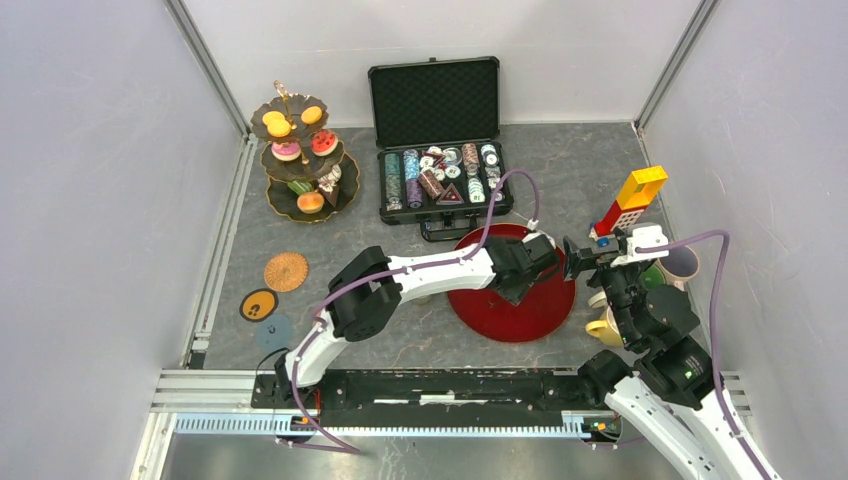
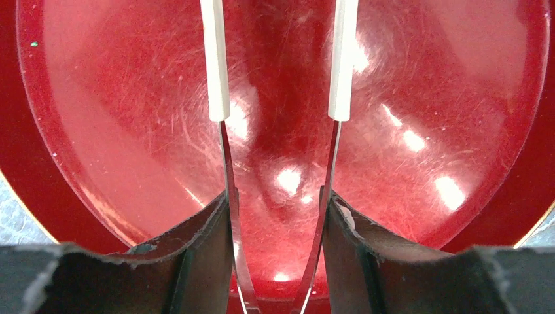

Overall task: Serve the afternoon tea
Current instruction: Pick up the desert from the tray.

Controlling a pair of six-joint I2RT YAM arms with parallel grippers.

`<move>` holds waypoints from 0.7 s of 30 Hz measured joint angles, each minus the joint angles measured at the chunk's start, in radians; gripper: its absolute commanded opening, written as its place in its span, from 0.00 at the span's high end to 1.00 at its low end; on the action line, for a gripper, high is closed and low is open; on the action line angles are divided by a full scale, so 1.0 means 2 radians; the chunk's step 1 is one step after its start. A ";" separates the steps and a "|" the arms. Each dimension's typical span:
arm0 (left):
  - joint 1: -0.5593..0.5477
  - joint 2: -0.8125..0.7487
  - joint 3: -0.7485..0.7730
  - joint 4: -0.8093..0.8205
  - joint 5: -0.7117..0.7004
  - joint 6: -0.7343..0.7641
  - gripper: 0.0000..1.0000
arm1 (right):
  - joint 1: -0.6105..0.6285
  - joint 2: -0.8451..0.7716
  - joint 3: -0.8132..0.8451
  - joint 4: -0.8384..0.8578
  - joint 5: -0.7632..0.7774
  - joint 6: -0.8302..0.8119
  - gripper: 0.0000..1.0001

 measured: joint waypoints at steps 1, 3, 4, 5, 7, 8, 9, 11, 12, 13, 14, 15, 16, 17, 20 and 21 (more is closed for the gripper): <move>0.000 0.004 0.006 0.000 0.000 0.000 0.56 | 0.000 0.000 -0.001 0.000 0.000 0.000 0.02; 0.000 0.009 0.010 0.000 0.001 0.000 0.62 | 0.000 0.000 -0.003 0.000 0.000 0.000 0.02; 0.000 0.010 0.010 0.000 0.002 0.000 0.65 | 0.000 0.000 -0.003 0.000 0.000 0.000 0.02; 0.000 0.011 0.010 -0.001 0.002 0.000 0.66 | 0.000 0.001 -0.003 0.000 0.000 0.000 0.02; 0.000 0.011 0.010 -0.002 0.005 0.000 0.71 | 0.000 0.001 -0.003 0.002 0.000 0.000 0.02; 0.000 0.011 0.010 -0.002 0.005 0.000 0.73 | 0.000 0.001 -0.004 0.003 0.000 0.000 0.02; 0.000 0.011 0.010 -0.002 0.005 0.001 0.75 | 0.000 0.001 -0.004 0.004 0.000 0.000 0.02; 0.000 0.011 0.010 -0.002 0.005 0.001 0.79 | 0.000 0.003 -0.005 0.009 0.000 0.000 0.02; 0.000 0.011 0.009 -0.002 0.005 0.001 0.81 | 0.000 0.004 -0.006 0.010 0.000 0.000 0.02; 0.000 0.008 0.005 0.000 0.004 0.001 0.83 | 0.000 0.006 -0.006 0.011 0.000 0.000 0.02; 0.000 0.004 0.000 0.000 0.004 0.002 0.84 | 0.000 0.008 -0.007 0.013 0.000 0.000 0.02; 0.000 -0.002 -0.009 0.001 0.003 0.005 0.86 | 0.000 0.010 -0.008 0.015 0.000 0.000 0.02; 0.000 -0.012 -0.022 0.002 0.001 0.008 0.87 | 0.000 0.012 -0.009 0.017 0.000 0.000 0.02; 0.000 -0.022 -0.032 0.002 -0.001 0.010 0.88 | 0.000 0.013 -0.010 0.020 0.000 0.000 0.02; 0.000 -0.066 -0.073 0.003 -0.005 0.017 0.91 | 0.000 0.018 -0.014 0.027 0.000 0.000 0.02; 0.000 -0.085 -0.086 0.003 -0.006 0.019 0.92 | 0.000 0.020 -0.015 0.030 0.000 0.000 0.02</move>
